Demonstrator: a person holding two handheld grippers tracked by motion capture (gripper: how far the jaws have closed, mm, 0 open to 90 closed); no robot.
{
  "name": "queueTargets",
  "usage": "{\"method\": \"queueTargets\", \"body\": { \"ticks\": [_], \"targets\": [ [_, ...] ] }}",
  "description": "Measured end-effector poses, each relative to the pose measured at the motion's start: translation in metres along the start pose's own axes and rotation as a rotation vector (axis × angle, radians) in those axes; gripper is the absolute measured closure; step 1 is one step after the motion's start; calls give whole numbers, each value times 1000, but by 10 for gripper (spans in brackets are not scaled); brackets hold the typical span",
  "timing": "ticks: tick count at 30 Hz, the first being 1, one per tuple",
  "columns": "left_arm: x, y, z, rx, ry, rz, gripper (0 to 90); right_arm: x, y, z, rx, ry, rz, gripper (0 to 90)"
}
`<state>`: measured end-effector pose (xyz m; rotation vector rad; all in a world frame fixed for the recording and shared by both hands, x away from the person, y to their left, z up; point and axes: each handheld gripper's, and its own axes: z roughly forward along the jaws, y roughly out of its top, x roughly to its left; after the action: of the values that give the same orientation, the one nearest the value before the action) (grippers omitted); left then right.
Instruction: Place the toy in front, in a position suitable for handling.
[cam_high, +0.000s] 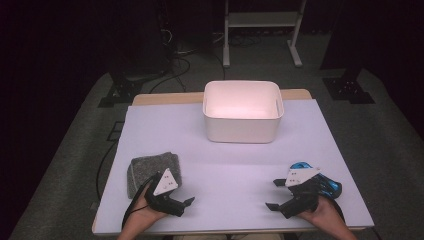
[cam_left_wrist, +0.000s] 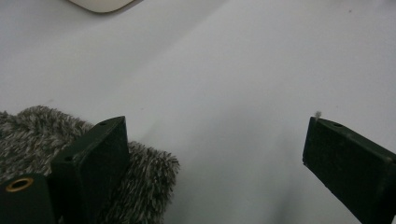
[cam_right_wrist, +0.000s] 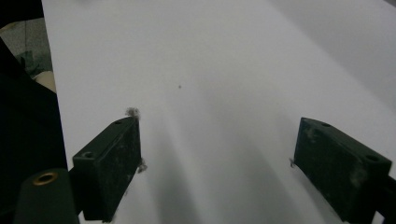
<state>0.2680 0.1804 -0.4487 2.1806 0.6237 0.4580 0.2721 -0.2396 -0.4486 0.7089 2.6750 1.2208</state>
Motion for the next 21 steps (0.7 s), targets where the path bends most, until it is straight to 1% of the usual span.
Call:
{"method": "queueTargets", "body": {
  "ticks": [4,7,10,15,16,19,21],
  "targets": [
    [-1,0,1,-2,-3,-6,67,-1,3,-2,-3,2,-2,136],
    [-2,1,0,5,-4,5,68,-1,4,-3,1,4,-5,136],
    [-3,1,0,1,-5,-2,67,0,5,-6,2,6,-8,136],
    [-3,0,-1,-6,1,-4,67,0,10,-14,-5,9,-4,136],
    [-3,0,-2,-7,7,-2,67,-1,12,-16,-5,8,-6,136],
    [-3,1,-3,-8,12,-4,67,-5,16,-23,17,-2,-20,136],
    [-2,1,-3,-10,16,-5,68,-8,19,-29,18,-12,-22,136]
  ]
}}
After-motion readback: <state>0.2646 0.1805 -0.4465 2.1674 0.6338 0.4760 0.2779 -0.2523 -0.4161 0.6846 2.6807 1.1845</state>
